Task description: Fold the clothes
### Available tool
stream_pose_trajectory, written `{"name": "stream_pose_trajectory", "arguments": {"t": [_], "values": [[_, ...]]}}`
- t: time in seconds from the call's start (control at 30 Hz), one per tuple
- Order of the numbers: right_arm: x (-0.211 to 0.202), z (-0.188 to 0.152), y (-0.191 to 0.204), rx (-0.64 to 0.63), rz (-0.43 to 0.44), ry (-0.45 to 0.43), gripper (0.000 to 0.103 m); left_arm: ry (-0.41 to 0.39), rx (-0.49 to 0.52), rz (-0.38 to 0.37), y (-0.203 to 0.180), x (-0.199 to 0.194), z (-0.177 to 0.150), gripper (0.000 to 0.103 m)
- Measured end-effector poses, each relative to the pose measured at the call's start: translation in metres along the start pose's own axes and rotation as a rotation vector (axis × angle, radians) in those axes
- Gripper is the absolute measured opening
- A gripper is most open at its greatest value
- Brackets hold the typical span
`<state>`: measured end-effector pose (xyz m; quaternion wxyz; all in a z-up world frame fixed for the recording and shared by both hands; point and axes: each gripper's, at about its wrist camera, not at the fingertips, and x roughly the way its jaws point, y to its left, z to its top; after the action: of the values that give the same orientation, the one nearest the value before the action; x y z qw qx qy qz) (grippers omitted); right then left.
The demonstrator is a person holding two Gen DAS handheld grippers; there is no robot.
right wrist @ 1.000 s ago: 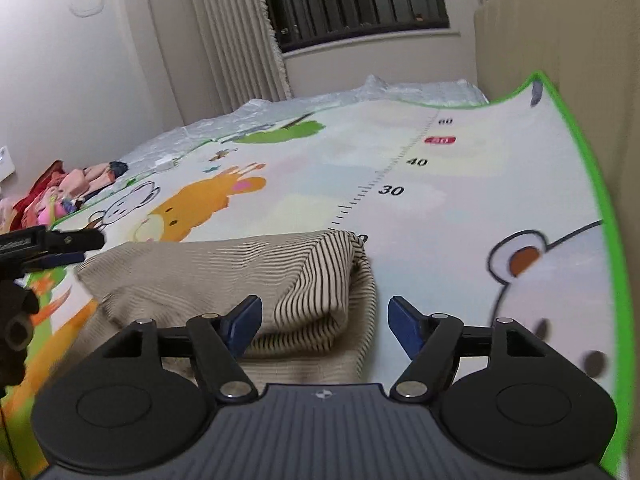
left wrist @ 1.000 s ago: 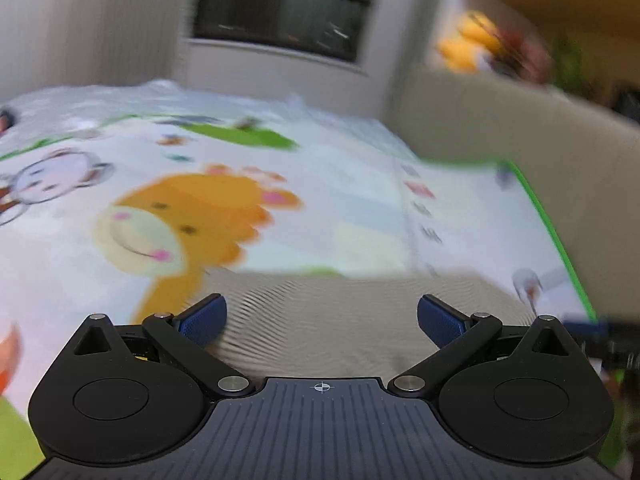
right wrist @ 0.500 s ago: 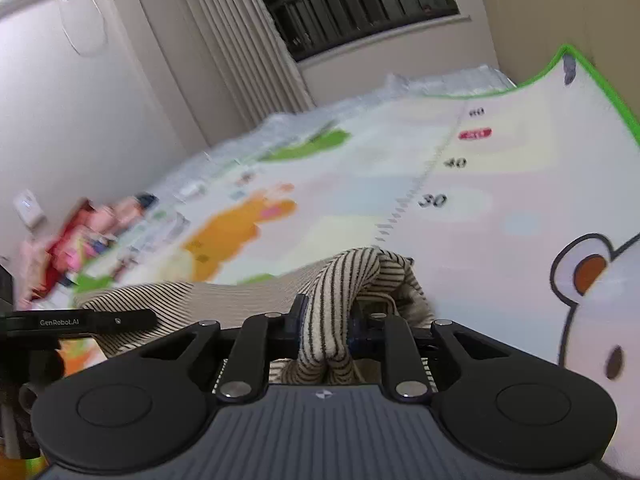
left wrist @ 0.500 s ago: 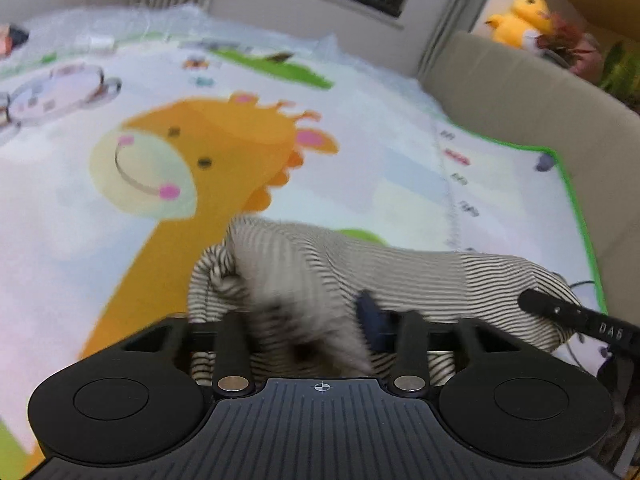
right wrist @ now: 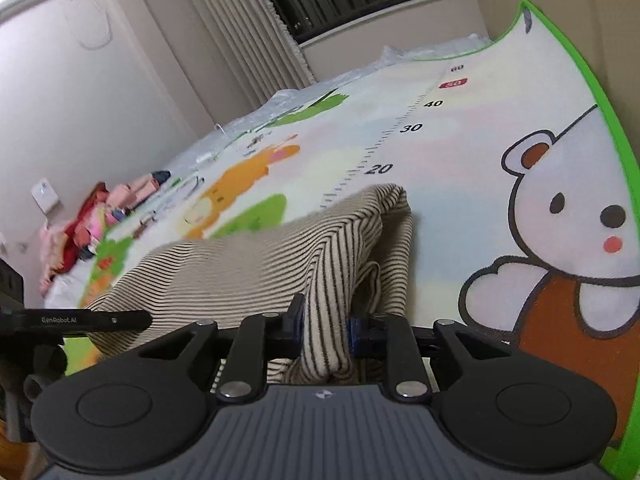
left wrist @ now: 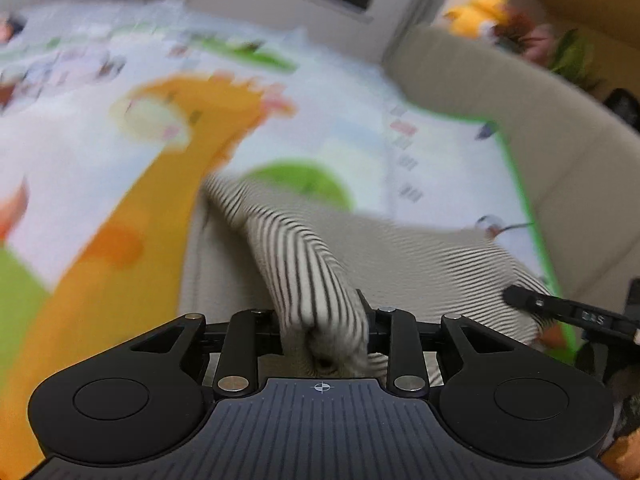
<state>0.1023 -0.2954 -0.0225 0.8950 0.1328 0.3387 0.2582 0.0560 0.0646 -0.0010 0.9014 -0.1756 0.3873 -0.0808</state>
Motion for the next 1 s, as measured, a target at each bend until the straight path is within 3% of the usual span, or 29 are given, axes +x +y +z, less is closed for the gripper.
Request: {"name": "stream_pose_trajectory", "arguments": {"t": [0.13,0.2,0.27,0.3,0.43,0.53,0.63,0.7,0.83,0.93,0.97,1.0], "values": [[0.009,0.0,-0.003,-0.036,-0.032,0.006,0.031,0.0,-0.006,0.014,0.007,0.004,-0.008,0.046],[0.005,0.003,0.001,-0.088,-0.085,-0.006,0.051,-0.025,0.006,0.043,0.006,-0.003,-0.005,0.053],[0.0,0.008,0.003,-0.127,-0.119,-0.02,0.059,-0.06,0.014,0.075,0.006,-0.015,0.001,0.054],[-0.003,0.011,0.005,-0.141,-0.129,-0.026,0.059,-0.075,0.016,0.079,0.006,-0.021,0.003,0.055],[-0.014,0.024,0.009,-0.191,-0.167,-0.055,0.059,-0.109,0.029,0.043,-0.001,-0.043,0.011,0.08],[-0.013,0.045,0.009,-0.189,-0.155,-0.087,0.06,-0.052,0.047,-0.073,-0.015,-0.046,0.009,0.085],[0.008,0.063,0.007,-0.169,-0.118,-0.059,0.065,0.054,0.069,-0.188,-0.029,-0.035,-0.001,0.093],[0.032,0.07,0.001,-0.135,-0.127,-0.033,0.065,0.122,0.077,-0.236,-0.036,-0.024,-0.009,0.093],[0.078,0.08,-0.021,-0.06,-0.132,0.056,0.072,0.185,0.035,-0.263,-0.034,-0.007,-0.013,0.095],[0.091,0.078,-0.031,-0.066,-0.089,0.107,0.066,0.205,-0.018,-0.305,-0.021,-0.003,-0.009,0.096],[0.086,0.076,-0.03,-0.075,-0.076,0.105,0.046,0.213,-0.035,-0.316,-0.018,-0.001,-0.009,0.096],[0.082,0.074,-0.029,-0.084,-0.064,0.103,0.041,0.217,-0.044,-0.32,-0.015,-0.001,-0.009,0.096]]}}
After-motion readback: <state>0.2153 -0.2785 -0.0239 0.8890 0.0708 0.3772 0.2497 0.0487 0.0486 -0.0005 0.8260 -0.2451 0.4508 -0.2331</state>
